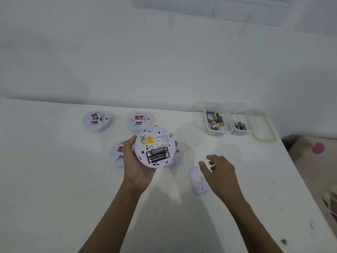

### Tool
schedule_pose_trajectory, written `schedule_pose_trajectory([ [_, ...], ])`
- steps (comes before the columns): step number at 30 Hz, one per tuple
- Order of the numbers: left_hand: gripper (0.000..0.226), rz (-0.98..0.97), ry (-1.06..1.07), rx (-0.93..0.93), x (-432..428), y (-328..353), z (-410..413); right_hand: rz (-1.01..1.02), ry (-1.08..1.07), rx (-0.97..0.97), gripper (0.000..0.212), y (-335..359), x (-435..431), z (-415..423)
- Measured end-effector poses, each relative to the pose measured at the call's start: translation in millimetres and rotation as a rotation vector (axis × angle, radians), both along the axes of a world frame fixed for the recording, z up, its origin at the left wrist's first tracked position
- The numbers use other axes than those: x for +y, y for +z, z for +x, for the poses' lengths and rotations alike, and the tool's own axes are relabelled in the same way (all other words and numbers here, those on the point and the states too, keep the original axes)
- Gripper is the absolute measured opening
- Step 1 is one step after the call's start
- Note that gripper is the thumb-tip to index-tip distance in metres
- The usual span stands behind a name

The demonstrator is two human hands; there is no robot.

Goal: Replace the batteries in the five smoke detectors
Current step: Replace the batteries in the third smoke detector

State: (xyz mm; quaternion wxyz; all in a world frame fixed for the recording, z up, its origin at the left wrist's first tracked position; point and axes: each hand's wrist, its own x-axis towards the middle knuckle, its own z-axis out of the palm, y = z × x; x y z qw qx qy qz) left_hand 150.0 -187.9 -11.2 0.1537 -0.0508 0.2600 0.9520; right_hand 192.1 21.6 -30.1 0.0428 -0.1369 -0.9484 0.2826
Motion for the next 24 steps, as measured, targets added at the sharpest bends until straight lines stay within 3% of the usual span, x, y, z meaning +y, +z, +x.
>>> schedule_pose_trajectory([
  [3, 0.053, 0.030, -0.033, 0.010, 2, -4, 1, 0.098, -0.012, -0.306, 0.048, -30, 4, 5],
  [10, 0.052, 0.044, -0.052, -0.009, 8, 1, 6, 0.230, -0.029, -0.319, 0.050, -60, -7, 8],
  [15, 0.058, 0.025, -0.060, -0.034, 7, -4, 7, 0.120, -0.102, -0.346, 0.061, -54, -6, 4],
  [18, 0.056, 0.000, -0.078, -0.017, 7, -6, 7, 0.042, -0.070, -0.284, 0.022, -58, -6, 3],
  [21, 0.053, 0.003, -0.085, -0.008, 7, -6, 8, -0.164, -0.056, -0.246, 0.034, -52, -7, 3],
  [24, 0.053, -0.005, -0.072, -0.024, 5, -8, 9, -0.442, -0.076, -0.187, 0.026, -23, -14, 4],
])
